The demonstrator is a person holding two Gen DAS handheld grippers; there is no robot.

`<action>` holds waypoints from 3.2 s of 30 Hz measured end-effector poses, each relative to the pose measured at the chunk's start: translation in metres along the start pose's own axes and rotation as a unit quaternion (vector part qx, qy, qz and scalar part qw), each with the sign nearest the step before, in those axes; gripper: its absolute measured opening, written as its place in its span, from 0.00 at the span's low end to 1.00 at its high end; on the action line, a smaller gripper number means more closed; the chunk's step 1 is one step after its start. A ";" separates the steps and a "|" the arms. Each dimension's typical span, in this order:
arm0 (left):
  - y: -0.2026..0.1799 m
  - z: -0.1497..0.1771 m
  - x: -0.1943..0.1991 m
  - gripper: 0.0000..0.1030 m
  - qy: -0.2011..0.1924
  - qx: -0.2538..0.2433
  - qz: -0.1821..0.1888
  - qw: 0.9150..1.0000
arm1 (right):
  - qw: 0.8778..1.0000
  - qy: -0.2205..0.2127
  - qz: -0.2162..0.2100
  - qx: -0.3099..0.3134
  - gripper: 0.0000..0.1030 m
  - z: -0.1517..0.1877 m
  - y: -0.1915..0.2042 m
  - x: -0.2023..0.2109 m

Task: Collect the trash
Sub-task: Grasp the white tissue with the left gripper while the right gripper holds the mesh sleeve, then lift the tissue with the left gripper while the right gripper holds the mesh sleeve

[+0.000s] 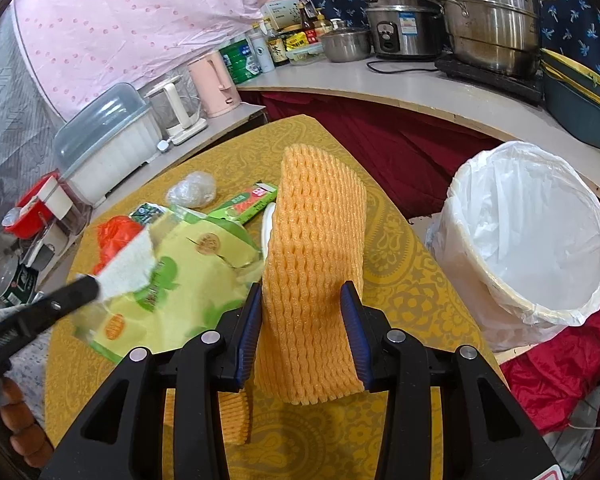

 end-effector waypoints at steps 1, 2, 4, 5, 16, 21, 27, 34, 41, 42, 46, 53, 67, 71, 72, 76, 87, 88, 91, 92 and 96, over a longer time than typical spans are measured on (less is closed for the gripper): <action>0.000 0.005 -0.001 0.06 0.005 0.001 -0.001 1.000 | 1.000 -0.003 -0.004 0.001 0.38 0.000 0.003 0.004; 0.000 0.008 -0.001 0.06 0.009 0.002 -0.001 1.000 | 1.000 -0.006 -0.009 0.003 0.38 -0.001 0.006 0.009; 0.001 0.017 -0.003 0.06 0.018 0.004 -0.003 1.000 | 1.000 -0.008 -0.024 0.007 0.39 0.000 0.014 0.016; 0.003 0.020 -0.003 0.06 0.021 0.005 -0.003 1.000 | 0.999 -0.006 -0.031 0.012 0.39 0.001 0.019 0.017; 0.003 0.025 0.010 0.06 0.014 0.009 -0.006 1.000 | 0.995 0.070 -0.039 0.063 0.38 0.053 0.069 -0.041; 0.004 0.016 0.028 0.06 -0.008 0.011 -0.005 1.000 | 0.993 0.082 -0.030 0.074 0.32 0.065 0.073 -0.054; -0.004 -0.002 0.050 0.05 -0.037 0.004 -0.004 0.999 | 0.994 0.069 -0.028 0.076 0.21 0.060 0.068 -0.041; -0.022 -0.029 0.062 0.04 -0.064 -0.013 0.006 0.998 | 0.997 0.032 -0.024 0.062 0.19 0.038 0.047 -0.010; -0.051 -0.057 0.064 0.01 -0.087 -0.042 0.016 0.995 | 0.999 -0.006 -0.018 0.036 0.11 0.010 0.018 0.015; -0.055 -0.060 0.064 0.01 -0.089 -0.046 0.017 0.995 | 0.999 -0.009 -0.018 0.034 0.10 0.008 0.014 0.017; -0.068 -0.070 0.060 0.01 -0.095 -0.053 0.025 0.994 | 1.000 0.002 -0.024 0.020 0.11 0.006 0.005 0.012; -0.065 -0.062 0.048 0.02 -0.079 -0.044 0.022 0.996 | 0.998 0.055 -0.034 0.013 0.40 0.034 0.004 -0.020; -0.011 0.017 0.024 0.67 -0.015 -0.016 -0.029 0.999 | 0.999 0.031 -0.021 0.022 0.09 0.033 0.004 -0.016; -0.032 0.027 0.013 0.71 -0.013 -0.081 -0.035 0.996 | 0.999 0.024 -0.036 0.019 0.09 0.025 0.008 -0.005; -0.036 0.029 0.009 0.71 -0.011 -0.095 -0.039 0.995 | 0.999 0.021 -0.036 0.020 0.09 0.024 0.010 -0.002; -0.036 0.034 -0.005 0.71 -0.004 -0.126 -0.060 0.990 | 0.999 0.020 -0.033 0.016 0.09 0.021 0.006 -0.002; -0.009 0.036 -0.027 0.25 0.022 -0.099 -0.070 0.992 | 0.999 0.029 -0.025 0.004 0.09 0.023 -0.004 -0.007; -0.008 0.035 -0.026 0.16 0.022 -0.094 -0.066 0.993 | 0.999 0.030 -0.025 0.004 0.09 0.023 -0.004 -0.008; -0.006 0.029 -0.019 0.10 0.017 -0.074 -0.051 0.996 | 0.999 0.029 -0.025 0.002 0.09 0.022 -0.005 -0.007; -0.006 0.028 -0.017 0.09 0.014 -0.071 -0.048 0.996 | 0.999 0.029 -0.025 0.002 0.09 0.022 -0.004 -0.007; -0.009 0.020 -0.004 0.08 0.003 -0.057 -0.029 0.998 | 0.999 0.026 -0.028 0.002 0.09 0.021 -0.003 -0.005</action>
Point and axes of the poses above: each gripper's, at about its wrist camera, not at the fingertips, and x roughly against the way its jaws point, y to its left, z to its underside, the point moved 7 cm from there along -x, roughly the way its jaws point, and after that the axes turned 12 degrees about z, right-handed, at the moved point
